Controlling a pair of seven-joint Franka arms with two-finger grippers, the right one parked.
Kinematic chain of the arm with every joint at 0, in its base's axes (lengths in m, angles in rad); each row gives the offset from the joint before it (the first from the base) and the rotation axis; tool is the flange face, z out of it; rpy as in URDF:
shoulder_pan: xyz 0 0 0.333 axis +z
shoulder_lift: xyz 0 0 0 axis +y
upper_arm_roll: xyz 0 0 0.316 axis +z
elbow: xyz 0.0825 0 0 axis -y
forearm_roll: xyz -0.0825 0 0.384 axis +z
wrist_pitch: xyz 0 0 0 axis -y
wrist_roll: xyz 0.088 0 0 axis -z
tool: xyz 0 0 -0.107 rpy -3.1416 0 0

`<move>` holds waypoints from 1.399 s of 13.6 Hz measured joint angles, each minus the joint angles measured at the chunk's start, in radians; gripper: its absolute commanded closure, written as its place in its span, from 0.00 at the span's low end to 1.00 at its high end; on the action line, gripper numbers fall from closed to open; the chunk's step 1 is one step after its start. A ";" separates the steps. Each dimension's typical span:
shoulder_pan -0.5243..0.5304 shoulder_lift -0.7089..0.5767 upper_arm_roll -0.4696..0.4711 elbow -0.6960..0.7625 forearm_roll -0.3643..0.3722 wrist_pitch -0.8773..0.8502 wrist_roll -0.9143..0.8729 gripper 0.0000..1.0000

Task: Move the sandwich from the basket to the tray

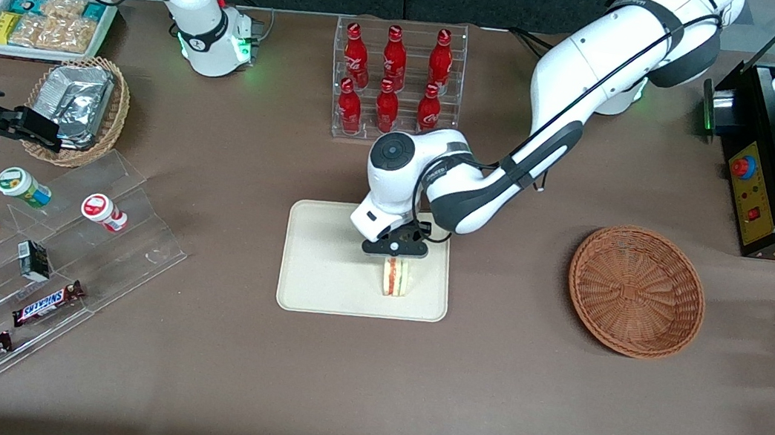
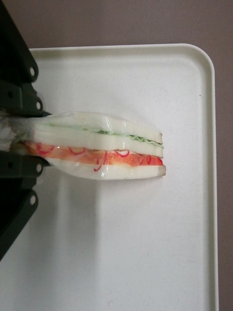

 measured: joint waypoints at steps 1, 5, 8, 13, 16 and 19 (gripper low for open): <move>0.000 0.000 0.001 0.001 0.001 0.000 0.000 0.01; 0.002 -0.017 0.002 0.051 0.004 -0.029 -0.053 0.01; 0.005 -0.101 0.002 0.108 -0.002 -0.140 -0.070 0.01; 0.007 -0.272 0.103 0.115 -0.129 -0.237 -0.076 0.01; 0.007 -0.318 0.136 0.114 -0.144 -0.311 -0.077 0.01; 0.005 -0.359 0.204 0.113 -0.210 -0.329 -0.017 0.01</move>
